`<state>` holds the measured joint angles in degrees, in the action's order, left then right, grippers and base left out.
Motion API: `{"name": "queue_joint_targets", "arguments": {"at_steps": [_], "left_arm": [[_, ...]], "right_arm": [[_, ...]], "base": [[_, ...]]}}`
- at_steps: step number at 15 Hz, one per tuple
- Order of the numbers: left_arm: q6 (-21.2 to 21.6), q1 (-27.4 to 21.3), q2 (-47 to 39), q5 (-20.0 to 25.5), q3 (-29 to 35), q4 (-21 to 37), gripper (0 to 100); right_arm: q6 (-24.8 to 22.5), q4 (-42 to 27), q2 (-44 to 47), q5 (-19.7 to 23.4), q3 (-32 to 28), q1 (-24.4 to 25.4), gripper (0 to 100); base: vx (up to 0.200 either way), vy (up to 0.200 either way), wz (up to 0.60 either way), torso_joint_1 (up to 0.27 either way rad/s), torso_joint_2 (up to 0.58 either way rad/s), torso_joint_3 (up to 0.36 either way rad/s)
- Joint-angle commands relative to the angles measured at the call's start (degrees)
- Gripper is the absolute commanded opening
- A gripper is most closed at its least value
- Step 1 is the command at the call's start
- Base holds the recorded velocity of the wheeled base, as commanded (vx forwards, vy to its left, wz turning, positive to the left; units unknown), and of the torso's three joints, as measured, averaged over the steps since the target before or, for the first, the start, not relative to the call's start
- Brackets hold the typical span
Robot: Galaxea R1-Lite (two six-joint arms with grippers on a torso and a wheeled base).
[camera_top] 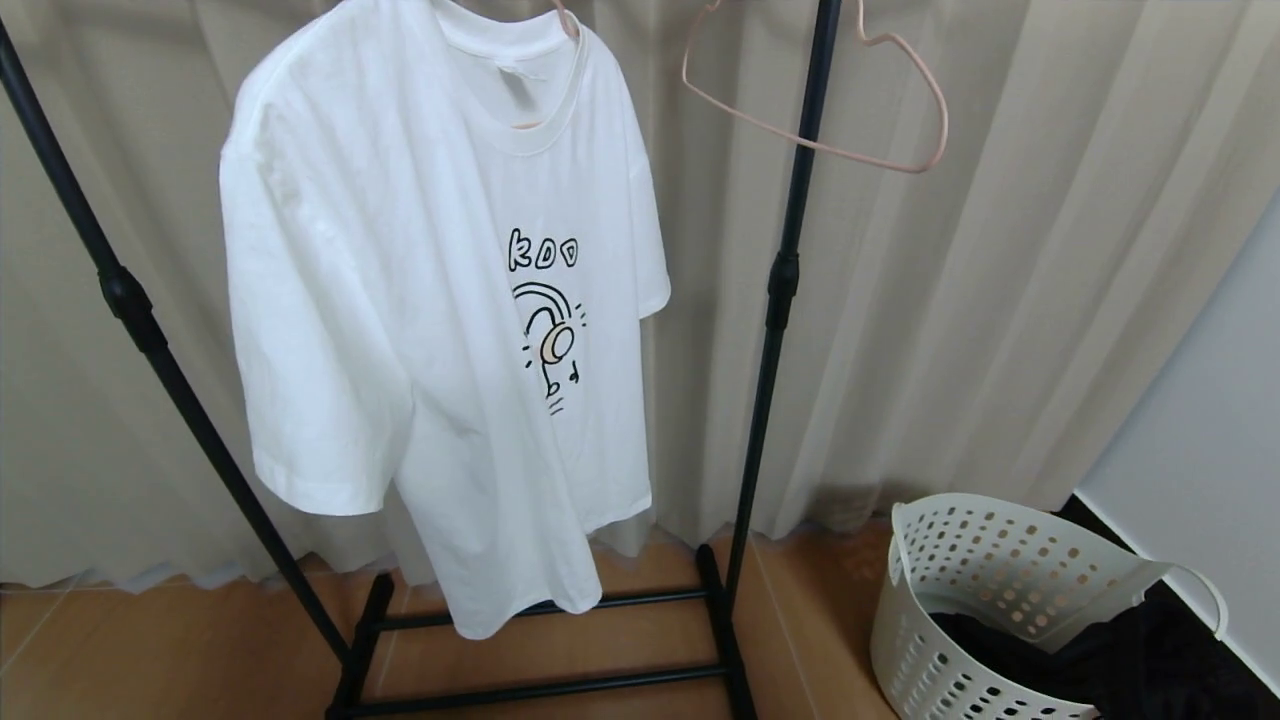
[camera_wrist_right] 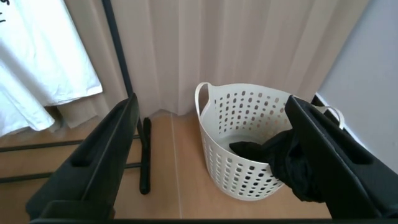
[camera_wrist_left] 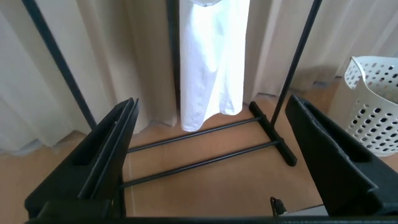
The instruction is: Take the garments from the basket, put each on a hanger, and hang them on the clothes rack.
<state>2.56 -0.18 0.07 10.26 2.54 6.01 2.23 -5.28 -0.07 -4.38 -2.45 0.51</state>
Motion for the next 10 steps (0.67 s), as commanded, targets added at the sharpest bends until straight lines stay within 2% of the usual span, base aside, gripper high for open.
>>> {"name": "queue_joint_targets", "arguments": {"at_steps": [1,5,6,10], "left_arm": [[0.08,0.01,-0.07,0.02,0.01,0.05,100],[-0.01,0.01,-0.07,0.02,0.01,0.05,100],[-0.01,0.01,-0.07,0.02,0.01,0.05,100],[0.16,0.01,-0.07,0.02,0.01,0.05,100]], "right_arm": [[-0.03,0.01,0.07,-0.02,-0.01,0.02,100],[0.05,0.01,0.07,0.16,-0.01,0.02,100],[0.05,0.01,0.07,0.16,-0.01,0.02,100],[0.05,0.01,0.07,0.16,-0.01,0.02,100]], "base": [[0.0,0.0,-0.6,0.002,0.04,0.041],[0.0,0.0,-0.6,0.001,0.01,0.007],[0.0,0.0,0.0,0.0,0.0,0.0],[0.0,-0.2,0.0,0.004,0.0,0.005]]}}
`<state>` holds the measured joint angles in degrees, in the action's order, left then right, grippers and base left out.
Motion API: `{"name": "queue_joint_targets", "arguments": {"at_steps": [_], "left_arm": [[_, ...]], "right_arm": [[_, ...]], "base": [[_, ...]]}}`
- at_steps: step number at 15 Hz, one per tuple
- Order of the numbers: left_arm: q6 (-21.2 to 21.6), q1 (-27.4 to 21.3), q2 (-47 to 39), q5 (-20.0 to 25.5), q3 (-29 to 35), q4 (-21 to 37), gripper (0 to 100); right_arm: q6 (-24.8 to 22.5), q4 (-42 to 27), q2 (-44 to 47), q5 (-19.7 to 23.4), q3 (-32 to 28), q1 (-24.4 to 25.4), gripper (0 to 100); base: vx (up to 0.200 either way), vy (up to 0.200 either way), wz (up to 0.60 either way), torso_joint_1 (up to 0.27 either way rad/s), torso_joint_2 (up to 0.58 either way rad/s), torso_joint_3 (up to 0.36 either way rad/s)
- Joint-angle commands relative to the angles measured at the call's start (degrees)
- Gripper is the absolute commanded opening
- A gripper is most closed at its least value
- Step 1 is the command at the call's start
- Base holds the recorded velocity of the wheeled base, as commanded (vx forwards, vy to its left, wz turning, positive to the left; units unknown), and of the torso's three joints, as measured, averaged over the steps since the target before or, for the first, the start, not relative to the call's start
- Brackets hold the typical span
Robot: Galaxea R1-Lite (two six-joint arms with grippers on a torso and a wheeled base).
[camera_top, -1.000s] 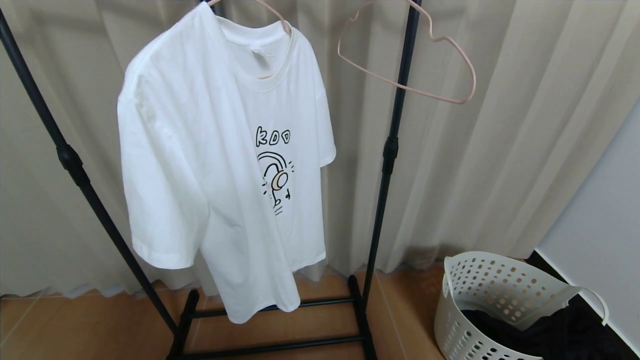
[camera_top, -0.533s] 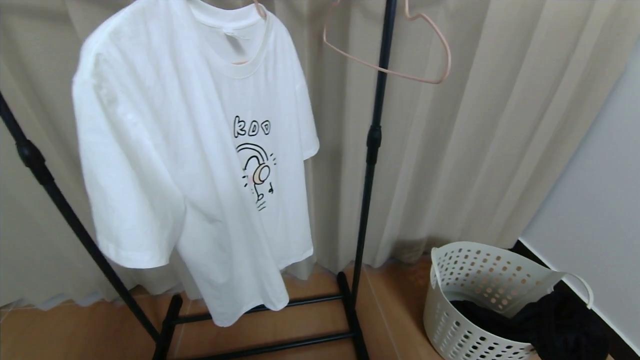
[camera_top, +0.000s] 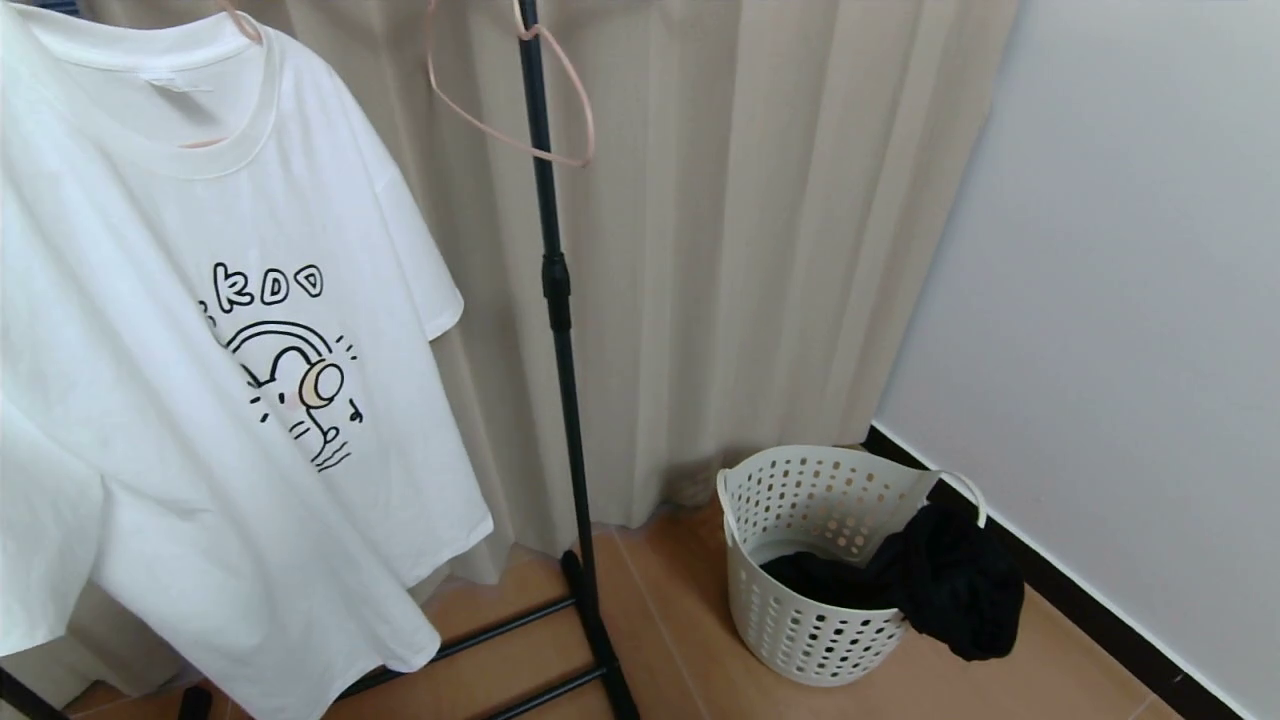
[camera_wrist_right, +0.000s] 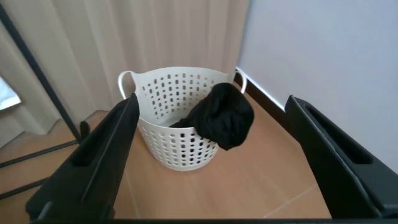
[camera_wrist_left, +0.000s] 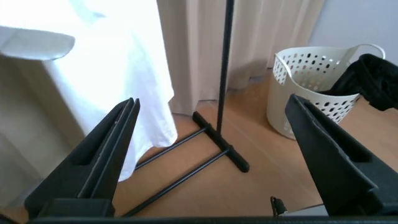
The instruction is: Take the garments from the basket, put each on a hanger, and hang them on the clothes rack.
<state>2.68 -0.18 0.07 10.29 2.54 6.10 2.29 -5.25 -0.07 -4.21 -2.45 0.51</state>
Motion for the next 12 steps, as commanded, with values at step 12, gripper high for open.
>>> {"name": "queue_joint_targets", "arguments": {"at_steps": [12], "left_arm": [[-0.22,0.01,-0.07,-0.01,0.01,-0.03,100]], "right_arm": [[0.08,-0.02,0.07,0.07,-0.01,0.02,100]], "base": [[0.1,-0.133,0.0,0.001,0.0,0.003]]}}
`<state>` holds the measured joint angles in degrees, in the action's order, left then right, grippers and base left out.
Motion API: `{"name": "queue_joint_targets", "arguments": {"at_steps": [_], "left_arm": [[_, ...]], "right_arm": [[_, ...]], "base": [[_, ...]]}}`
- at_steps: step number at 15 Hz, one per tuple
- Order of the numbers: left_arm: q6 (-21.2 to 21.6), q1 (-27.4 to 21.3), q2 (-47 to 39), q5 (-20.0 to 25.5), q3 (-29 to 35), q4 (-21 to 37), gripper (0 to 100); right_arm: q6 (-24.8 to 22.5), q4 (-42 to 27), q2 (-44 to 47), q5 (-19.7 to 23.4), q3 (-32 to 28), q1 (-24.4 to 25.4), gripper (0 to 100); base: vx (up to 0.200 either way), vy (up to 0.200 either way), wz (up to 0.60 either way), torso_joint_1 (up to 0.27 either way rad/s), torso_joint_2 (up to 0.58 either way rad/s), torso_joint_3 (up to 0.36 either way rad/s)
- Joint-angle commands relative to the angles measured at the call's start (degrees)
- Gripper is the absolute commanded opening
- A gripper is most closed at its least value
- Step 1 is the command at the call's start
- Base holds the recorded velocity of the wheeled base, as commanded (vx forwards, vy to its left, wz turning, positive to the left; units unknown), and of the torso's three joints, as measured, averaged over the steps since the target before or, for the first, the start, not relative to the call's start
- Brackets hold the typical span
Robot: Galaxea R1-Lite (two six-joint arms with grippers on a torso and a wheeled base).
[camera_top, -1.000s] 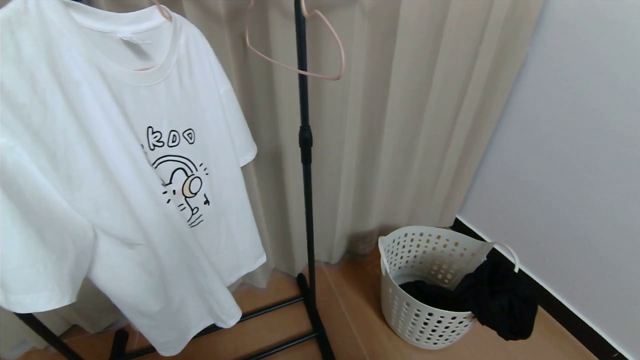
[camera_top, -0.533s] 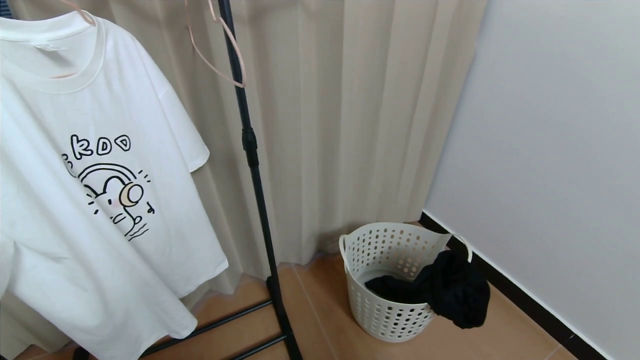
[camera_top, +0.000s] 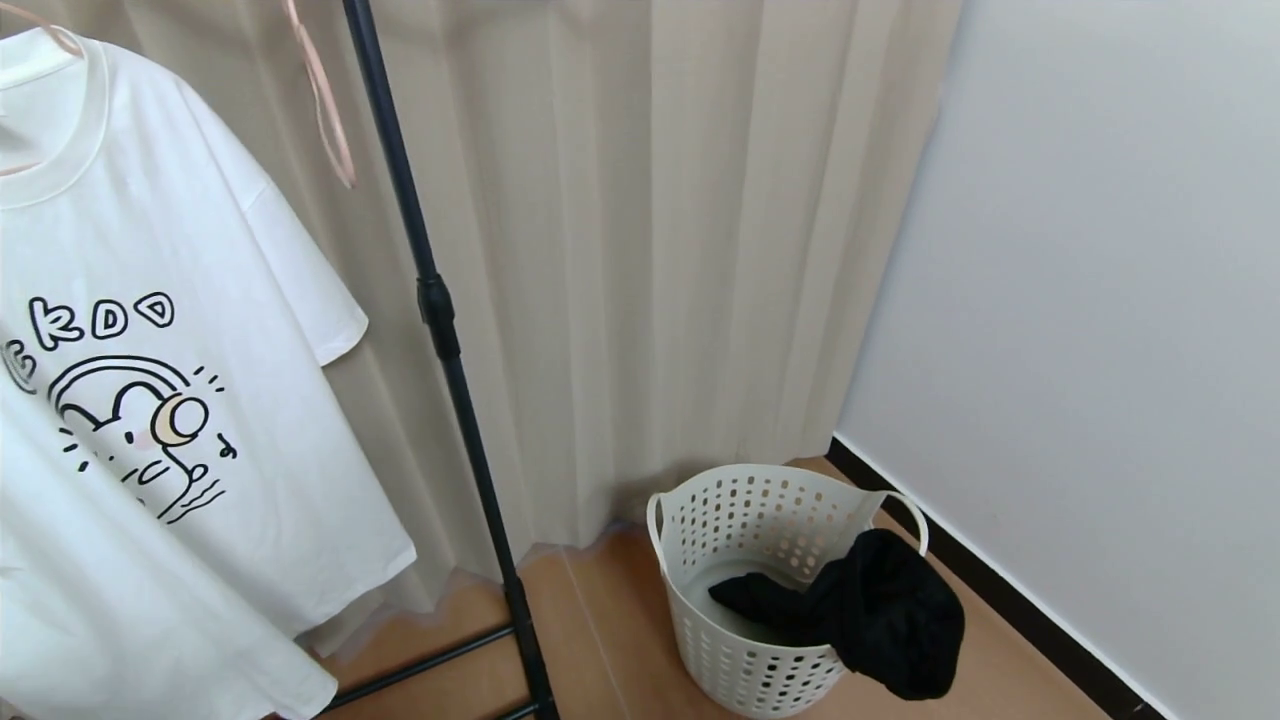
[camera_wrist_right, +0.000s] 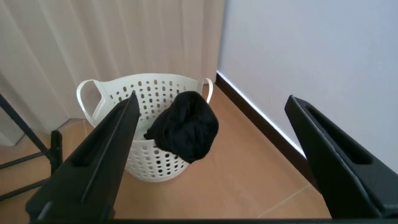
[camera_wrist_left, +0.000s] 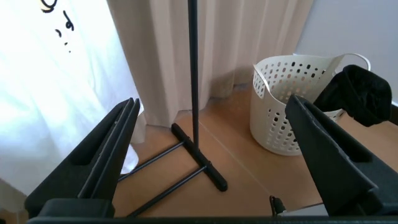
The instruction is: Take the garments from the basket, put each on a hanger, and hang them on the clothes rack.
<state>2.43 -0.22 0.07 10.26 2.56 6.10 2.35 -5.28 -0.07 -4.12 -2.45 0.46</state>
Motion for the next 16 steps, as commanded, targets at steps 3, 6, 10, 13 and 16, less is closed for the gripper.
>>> {"name": "queue_joint_targets", "arguments": {"at_steps": [3,6,10,13,16], "left_arm": [[-0.05,0.04,-0.07,0.02,-0.01,-0.12,100],[0.12,0.04,-0.07,0.02,-0.01,-0.03,100],[0.04,0.04,-0.07,0.02,-0.01,-0.03,100],[-0.14,0.04,-0.07,-0.42,-0.01,-0.12,100],[-0.93,0.04,-0.07,-0.33,-0.01,-0.12,100]], "right_arm": [[0.02,0.01,0.07,-0.01,-0.01,0.06,100],[-0.07,0.01,0.07,0.08,-0.01,0.06,100],[0.11,0.09,0.07,0.25,-0.01,0.06,100],[-0.59,0.09,0.07,0.34,0.08,0.06,100],[-1.12,-0.52,1.66,0.34,-0.1,0.42,100]], "base": [[0.0,-0.2,0.0,0.014,0.0,0.002],[0.0,0.0,0.0,0.0,0.0,0.0],[0.0,0.0,0.0,0.0,0.0,0.0],[0.0,0.0,0.0,-0.002,0.0,-0.024],[0.0,0.0,0.0,0.007,0.0,-0.155]]}}
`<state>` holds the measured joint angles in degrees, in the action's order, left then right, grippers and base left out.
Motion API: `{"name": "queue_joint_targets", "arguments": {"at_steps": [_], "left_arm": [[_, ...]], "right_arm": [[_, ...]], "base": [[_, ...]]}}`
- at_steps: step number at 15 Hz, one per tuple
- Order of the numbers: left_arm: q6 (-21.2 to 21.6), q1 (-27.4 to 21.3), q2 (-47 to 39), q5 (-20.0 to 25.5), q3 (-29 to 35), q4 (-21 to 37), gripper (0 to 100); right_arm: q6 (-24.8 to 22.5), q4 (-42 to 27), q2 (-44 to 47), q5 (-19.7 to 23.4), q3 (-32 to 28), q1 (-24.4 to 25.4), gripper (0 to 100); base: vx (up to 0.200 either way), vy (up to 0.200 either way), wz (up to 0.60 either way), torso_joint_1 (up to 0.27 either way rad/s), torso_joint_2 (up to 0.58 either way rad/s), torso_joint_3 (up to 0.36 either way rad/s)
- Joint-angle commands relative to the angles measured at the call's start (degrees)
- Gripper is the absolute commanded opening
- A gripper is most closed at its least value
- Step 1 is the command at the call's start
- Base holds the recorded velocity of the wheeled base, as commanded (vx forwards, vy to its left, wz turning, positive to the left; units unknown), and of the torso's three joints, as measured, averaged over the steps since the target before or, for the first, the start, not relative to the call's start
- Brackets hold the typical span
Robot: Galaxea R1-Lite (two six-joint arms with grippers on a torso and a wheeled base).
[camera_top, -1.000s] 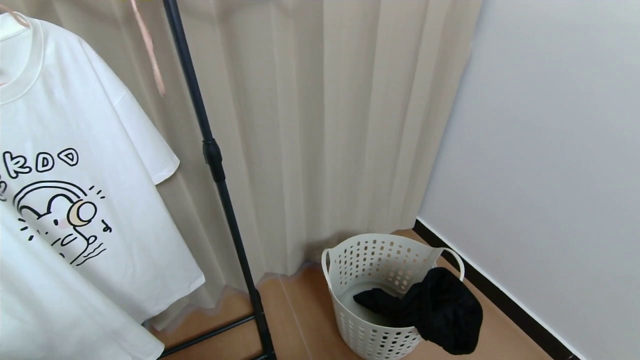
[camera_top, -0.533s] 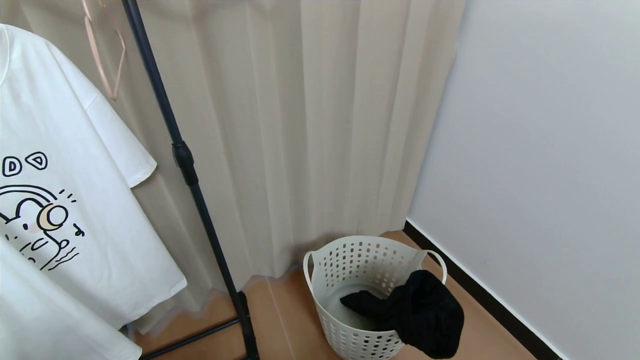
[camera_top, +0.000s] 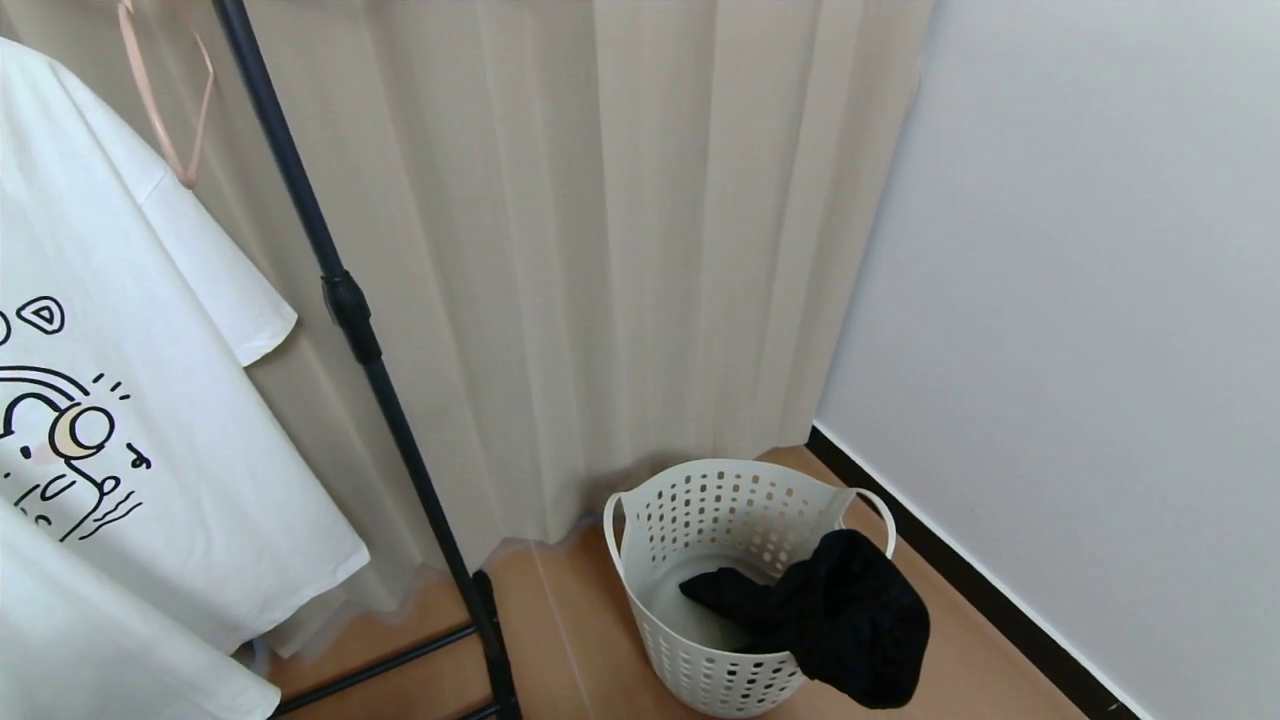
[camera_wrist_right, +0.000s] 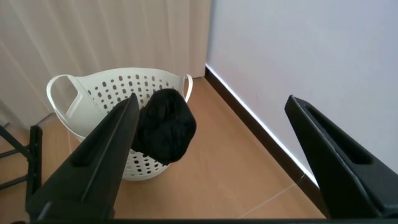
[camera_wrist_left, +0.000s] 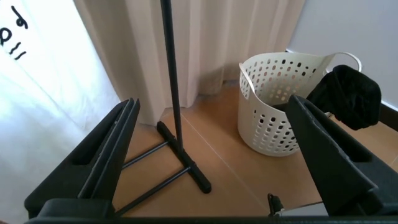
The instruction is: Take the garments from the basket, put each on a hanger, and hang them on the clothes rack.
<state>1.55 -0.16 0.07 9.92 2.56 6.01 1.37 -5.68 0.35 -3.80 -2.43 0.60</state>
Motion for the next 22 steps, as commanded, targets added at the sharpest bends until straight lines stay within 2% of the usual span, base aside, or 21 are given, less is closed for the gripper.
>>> {"name": "queue_joint_targets", "arguments": {"at_steps": [1,3,4,5,6,9,10,11,12,14,15,20,21,22], "left_arm": [[-0.05,-0.02,-0.07,0.01,-0.01,-0.03,100],[0.03,-0.02,-0.07,0.01,-0.01,-0.03,100],[0.03,-0.02,-0.07,0.01,-0.01,-0.03,100],[-0.05,-0.02,-0.07,0.01,-0.01,-0.03,100],[0.03,-0.02,-0.07,0.01,-0.01,-0.03,100],[0.12,-0.02,-0.07,0.01,-0.01,-0.03,100],[0.12,-0.02,-0.07,0.01,-0.01,-0.03,100],[0.12,-0.02,-0.07,0.01,-0.01,-0.03,100],[0.12,-0.02,-0.07,0.01,-0.01,-0.03,100],[0.12,-0.02,-0.07,0.01,-0.01,0.05,100],[0.21,-0.02,-0.07,0.01,-0.01,0.05,100],[0.21,-0.02,-0.07,0.01,-0.01,-0.03,100],[0.21,-0.02,-0.07,0.01,-0.01,0.05,100],[0.21,-0.02,-0.07,0.01,-0.01,-0.03,100]], "right_arm": [[-0.49,-0.12,3.16,0.02,-0.12,0.28,100],[-0.49,-0.03,12.74,1.25,-0.04,1.25,100],[-0.49,-0.03,12.74,1.25,-0.04,1.25,100],[-0.49,0.85,20.04,3.89,0.05,2.92,100],[-0.66,2.43,27.24,5.91,-1.27,5.38,100],[-3.47,3.31,42.54,5.82,-8.38,9.69,100],[-8.48,3.48,50.54,5.74,-12.6,9.69,100],[-15.6,3.48,57.04,5.12,-16.29,9.6,100],[-17.89,3.48,58.8,4.68,-17.44,9.6,100],[-33.53,3.48,70.05,0.02,-25.87,9.6,100],[-37.84,3.48,74.0,-0.68,-29.13,9.51,100],[-50.06,3.57,90.35,-2.17,-43.37,9.42,100],[-50.58,3.57,91.76,-2.79,-44.51,9.42,100],[-50.94,3.57,96.24,-4.37,-48.11,9.42,100]], "base": [[0.0,0.0,0.0,-0.002,0.0,-0.207],[0.0,0.0,0.0,0.005,0.0,-0.195],[0.0,0.0,0.0,0.002,0.01,-0.198],[0.0,0.0,0.0,0.007,0.0,-0.193],[0.0,0.0,0.0,0.002,0.01,-0.203],[0.0,0.0,0.0,-0.001,0.0,-0.194],[0.0,0.0,0.0,0.012,0.0,-0.207],[0.0,0.0,0.0,0.002,0.01,-0.193],[0.0,0.0,0.0,0.002,0.01,-0.193],[0.0,0.0,0.0,0.005,0.0,-0.2],[0.0,0.0,0.0,0.002,0.01,-0.203],[0.0,0.0,0.0,0.002,0.01,-0.197],[0.0,0.0,0.0,0.002,0.0,-0.198],[0.0,0.0,0.0,0.002,0.0,-0.203]]}}
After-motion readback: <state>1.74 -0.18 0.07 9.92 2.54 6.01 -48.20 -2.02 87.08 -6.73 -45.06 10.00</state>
